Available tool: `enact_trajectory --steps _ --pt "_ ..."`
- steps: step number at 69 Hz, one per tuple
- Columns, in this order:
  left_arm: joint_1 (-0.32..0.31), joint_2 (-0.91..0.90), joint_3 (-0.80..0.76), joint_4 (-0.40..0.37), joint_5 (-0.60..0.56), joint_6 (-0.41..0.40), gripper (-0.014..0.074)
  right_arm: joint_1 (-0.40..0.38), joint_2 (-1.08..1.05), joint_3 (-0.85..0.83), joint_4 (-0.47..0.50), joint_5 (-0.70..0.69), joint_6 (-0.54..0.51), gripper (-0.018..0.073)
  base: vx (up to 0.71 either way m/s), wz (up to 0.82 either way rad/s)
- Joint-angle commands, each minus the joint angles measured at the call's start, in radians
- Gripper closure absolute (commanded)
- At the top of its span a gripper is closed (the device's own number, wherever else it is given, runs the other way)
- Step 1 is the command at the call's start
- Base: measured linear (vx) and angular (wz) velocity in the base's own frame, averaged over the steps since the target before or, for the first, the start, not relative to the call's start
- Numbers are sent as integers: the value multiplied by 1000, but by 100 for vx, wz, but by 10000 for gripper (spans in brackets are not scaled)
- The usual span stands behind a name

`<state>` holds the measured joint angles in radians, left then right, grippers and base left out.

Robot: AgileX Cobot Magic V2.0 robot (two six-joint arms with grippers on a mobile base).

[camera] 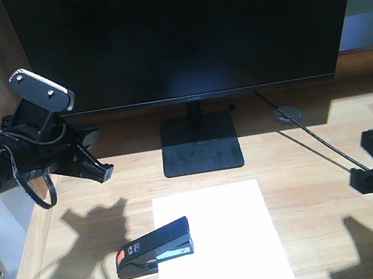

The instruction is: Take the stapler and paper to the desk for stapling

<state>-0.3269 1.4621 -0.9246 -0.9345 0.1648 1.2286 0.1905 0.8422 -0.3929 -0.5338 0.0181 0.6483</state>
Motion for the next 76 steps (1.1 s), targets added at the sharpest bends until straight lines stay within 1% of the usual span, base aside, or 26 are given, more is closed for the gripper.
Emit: enact_trajectory --steps 1,11,19,23,27,33,39,46,51,58,66,70,76 --pt "-5 -47 -19 -17 -64 -23 603 -2 -71 -33 2 -9 0 566 0 0" --pt "-5 -116 45 -18 -135 -23 603 -2 -165 -59 1 60 0 566 0 0" --pt "-5 -215 154 -18 -247 -23 603 -2 -245 -64 1 75 0 566 0 0" --pt "-5 -277 213 -18 -286 -23 603 -2 -285 -64 1 79 0 566 0 0" --pt "-5 -336 259 -18 -311 -23 603 -2 -321 -64 1 85 -10 566 0 0" --pt "-5 -433 318 -17 -317 -23 603 -2 -375 -64 1 112 -16 565 0 0" --pt "-5 -527 361 -17 -304 -23 603 -2 -425 -64 1 169 -16 565 0 0" --pt "-5 -627 397 -16 -264 -23 603 -2 -480 -64 3 257 -16 563 0 0" --pt "-5 -706 418 -15 -224 -5 603 -2 -522 -64 6 316 -22 563 0 0" --pt "-5 -793 442 -15 -165 -3 603 -2 -574 -64 40 334 -43 562 0 0" --pt "-5 -879 468 -15 -115 -3 603 -2 -624 -64 131 336 -139 562 0 0" --pt "-5 -917 479 -15 -85 -3 603 -2 -641 -64 187 344 -215 562 0 0" --pt "-5 -961 495 -15 -44 -3 603 -2 -661 -64 296 368 -333 562 0 0"
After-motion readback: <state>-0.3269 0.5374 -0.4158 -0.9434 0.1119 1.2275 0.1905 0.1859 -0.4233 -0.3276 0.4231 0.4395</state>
